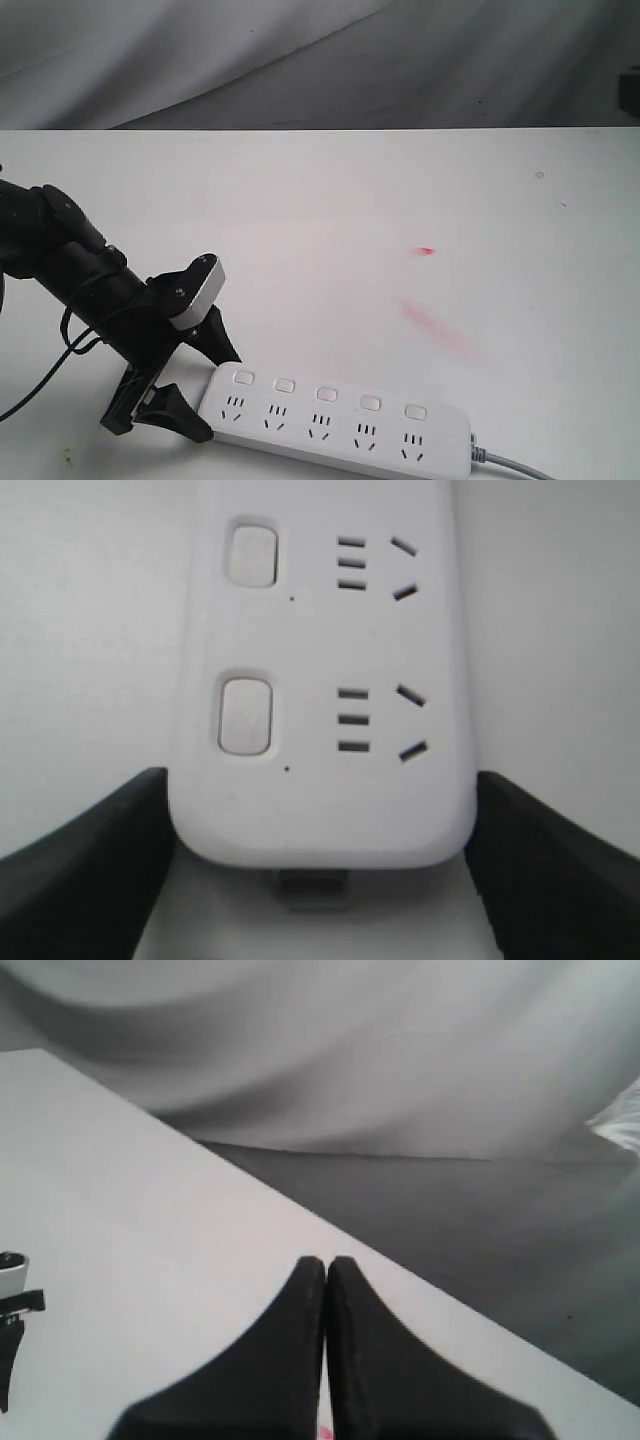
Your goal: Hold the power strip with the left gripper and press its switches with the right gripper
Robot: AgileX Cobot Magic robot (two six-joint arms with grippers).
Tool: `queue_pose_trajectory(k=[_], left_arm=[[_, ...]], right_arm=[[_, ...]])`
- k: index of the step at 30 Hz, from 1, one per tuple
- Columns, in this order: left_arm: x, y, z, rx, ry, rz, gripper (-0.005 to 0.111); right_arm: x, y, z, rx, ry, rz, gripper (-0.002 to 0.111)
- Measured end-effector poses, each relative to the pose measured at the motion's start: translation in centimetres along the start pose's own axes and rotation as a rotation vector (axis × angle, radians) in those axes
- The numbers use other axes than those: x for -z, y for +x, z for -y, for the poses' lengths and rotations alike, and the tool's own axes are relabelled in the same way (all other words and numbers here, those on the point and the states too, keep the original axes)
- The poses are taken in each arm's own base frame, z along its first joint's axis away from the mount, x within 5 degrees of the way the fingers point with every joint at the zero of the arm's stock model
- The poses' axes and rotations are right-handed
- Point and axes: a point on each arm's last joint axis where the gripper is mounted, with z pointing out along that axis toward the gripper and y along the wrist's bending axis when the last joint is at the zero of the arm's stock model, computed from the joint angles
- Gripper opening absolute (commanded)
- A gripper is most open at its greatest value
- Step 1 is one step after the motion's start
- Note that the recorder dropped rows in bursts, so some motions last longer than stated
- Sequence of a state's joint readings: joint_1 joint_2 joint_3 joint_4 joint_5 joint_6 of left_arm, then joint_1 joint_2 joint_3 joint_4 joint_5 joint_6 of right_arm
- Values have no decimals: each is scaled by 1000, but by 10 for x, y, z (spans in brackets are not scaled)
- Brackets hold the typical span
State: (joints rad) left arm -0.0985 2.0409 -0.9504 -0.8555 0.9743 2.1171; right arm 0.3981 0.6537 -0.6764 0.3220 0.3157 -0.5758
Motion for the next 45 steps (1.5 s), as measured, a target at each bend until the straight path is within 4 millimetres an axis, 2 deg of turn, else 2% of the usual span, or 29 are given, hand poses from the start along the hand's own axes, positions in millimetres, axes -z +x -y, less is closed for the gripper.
queue_pose_trajectory(k=[7, 12, 19, 45], left_arm=[[0, 0, 0, 0, 0, 0, 50], [0, 0, 0, 0, 0, 0, 50], [0, 0, 0, 0, 0, 0, 50], [0, 0, 0, 0, 0, 0, 50]], right_arm=[[78, -13, 1, -14, 124, 257, 0], [106, -14, -2, -42, 143, 358, 0], [117, -9, -5, -50, 137, 361, 0], [116, -8, -8, -115, 92, 355, 0]])
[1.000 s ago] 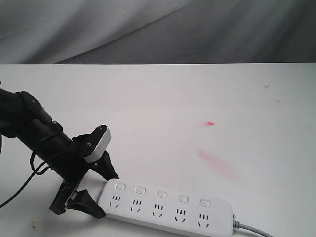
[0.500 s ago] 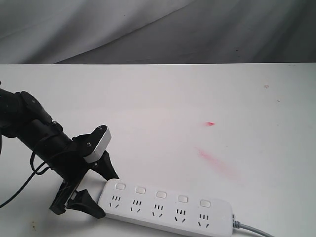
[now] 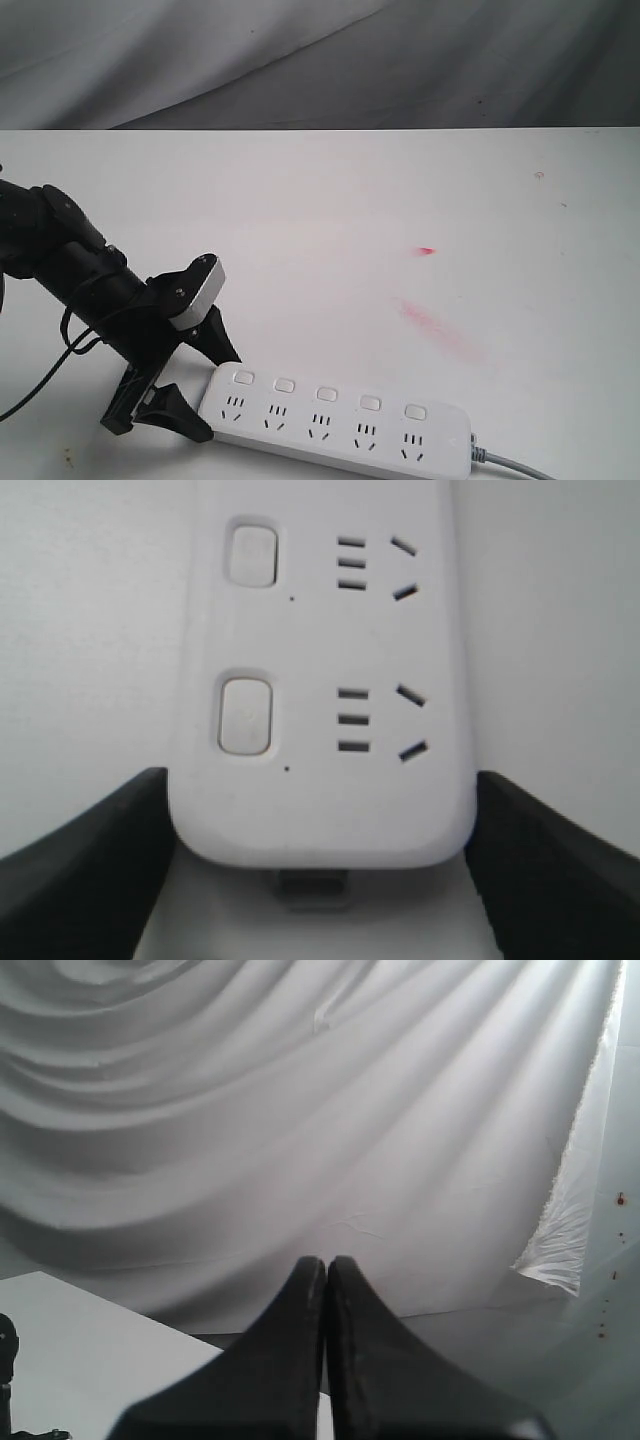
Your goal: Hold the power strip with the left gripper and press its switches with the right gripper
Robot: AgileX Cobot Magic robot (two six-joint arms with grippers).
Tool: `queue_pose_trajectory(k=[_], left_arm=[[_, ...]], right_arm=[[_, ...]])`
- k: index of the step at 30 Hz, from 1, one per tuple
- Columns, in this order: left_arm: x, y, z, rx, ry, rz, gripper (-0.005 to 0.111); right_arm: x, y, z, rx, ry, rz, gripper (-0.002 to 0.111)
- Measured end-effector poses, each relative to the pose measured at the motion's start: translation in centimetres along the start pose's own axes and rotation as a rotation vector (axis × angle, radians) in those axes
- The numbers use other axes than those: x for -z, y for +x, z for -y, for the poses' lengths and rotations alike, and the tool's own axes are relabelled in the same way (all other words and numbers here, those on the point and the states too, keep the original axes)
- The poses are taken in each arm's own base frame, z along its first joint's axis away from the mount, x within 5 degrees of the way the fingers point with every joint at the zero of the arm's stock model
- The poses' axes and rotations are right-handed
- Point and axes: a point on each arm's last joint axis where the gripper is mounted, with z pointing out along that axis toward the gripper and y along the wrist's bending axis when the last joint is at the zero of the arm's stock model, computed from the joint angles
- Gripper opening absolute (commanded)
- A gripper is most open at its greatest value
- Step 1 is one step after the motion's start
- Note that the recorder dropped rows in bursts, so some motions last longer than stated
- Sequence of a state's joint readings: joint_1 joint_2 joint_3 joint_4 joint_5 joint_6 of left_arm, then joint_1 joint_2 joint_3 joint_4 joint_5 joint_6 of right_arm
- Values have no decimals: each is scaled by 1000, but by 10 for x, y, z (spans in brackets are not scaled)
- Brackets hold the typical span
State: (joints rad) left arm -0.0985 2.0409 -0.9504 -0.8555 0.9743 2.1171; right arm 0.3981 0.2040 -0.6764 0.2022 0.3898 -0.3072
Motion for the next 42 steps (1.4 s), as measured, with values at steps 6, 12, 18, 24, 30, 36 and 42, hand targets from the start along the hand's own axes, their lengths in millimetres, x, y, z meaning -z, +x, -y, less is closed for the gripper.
queue_pose_trajectory(k=[6, 12, 18, 24, 30, 36, 42], left_arm=[[0, 0, 0, 0, 0, 0, 50], [0, 0, 0, 0, 0, 0, 50], [0, 0, 0, 0, 0, 0, 50], [0, 0, 0, 0, 0, 0, 50], [0, 0, 0, 0, 0, 0, 50], [0, 0, 0, 0, 0, 0, 50], [0, 0, 0, 0, 0, 0, 50]], right_arm=[[0, 0, 0, 0, -1, -4, 0], [0, 0, 0, -2, -2, -3, 0], [0, 0, 1, -43, 51, -5, 0], [-6, 16, 4, -126, 189, -56, 0], [-12, 50, 10, -177, 333, -155, 0], [-15, 79, 15, -197, 426, -206, 0], [-16, 105, 20, -222, 498, -234, 0]])
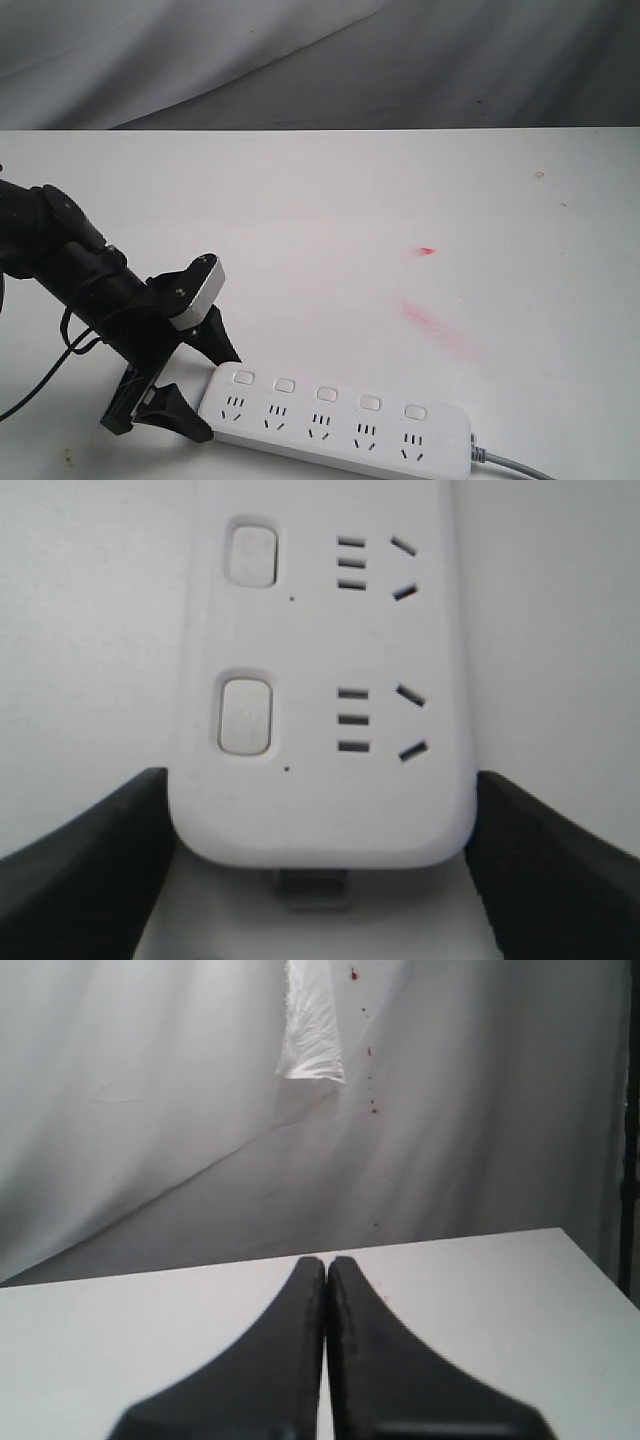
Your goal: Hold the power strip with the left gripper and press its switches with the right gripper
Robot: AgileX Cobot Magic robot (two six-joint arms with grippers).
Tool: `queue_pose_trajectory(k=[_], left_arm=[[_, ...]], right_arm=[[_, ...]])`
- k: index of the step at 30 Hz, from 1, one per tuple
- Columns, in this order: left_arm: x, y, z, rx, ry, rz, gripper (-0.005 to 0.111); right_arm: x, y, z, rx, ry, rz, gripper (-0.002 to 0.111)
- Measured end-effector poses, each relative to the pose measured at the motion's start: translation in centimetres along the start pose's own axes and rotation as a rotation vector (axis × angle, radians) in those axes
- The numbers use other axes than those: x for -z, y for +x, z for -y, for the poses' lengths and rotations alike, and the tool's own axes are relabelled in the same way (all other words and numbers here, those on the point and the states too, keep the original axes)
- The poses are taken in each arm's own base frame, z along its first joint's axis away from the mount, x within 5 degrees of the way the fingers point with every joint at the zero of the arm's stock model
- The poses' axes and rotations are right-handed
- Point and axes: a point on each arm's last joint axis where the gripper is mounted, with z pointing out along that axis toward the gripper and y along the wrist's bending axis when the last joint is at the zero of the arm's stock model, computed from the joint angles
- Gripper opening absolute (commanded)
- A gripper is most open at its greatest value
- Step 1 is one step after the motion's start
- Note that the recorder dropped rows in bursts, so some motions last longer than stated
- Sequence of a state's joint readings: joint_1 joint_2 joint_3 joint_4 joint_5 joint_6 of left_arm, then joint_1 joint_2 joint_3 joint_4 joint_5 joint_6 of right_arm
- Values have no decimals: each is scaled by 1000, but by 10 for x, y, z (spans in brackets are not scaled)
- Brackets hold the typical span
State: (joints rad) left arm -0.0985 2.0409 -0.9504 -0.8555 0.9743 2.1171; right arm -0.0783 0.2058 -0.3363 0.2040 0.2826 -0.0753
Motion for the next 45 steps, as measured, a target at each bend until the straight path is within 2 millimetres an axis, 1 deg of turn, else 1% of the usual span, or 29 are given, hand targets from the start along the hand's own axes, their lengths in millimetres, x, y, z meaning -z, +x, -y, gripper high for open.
queue_pose_trajectory(k=[8, 13, 21, 28, 34, 38, 45], left_arm=[[0, 0, 0, 0, 0, 0, 50], [0, 0, 0, 0, 0, 0, 50], [0, 0, 0, 0, 0, 0, 50], [0, 0, 0, 0, 0, 0, 50], [0, 0, 0, 0, 0, 0, 50], [0, 0, 0, 0, 0, 0, 50], [0, 0, 0, 0, 0, 0, 50]], right_arm=[[-7, 39, 6, 1, 28, -97, 0], [-3, 60, 9, -7, 31, -107, 0], [-2, 80, 11, -40, 35, -121, 0], [-4, 100, 14, -22, 48, -177, 0], [1, 100, 15, 14, 55, -147, 0], [2, 104, 17, 19, 88, -180, 0], [2, 104, 18, 33, 94, -183, 0]])
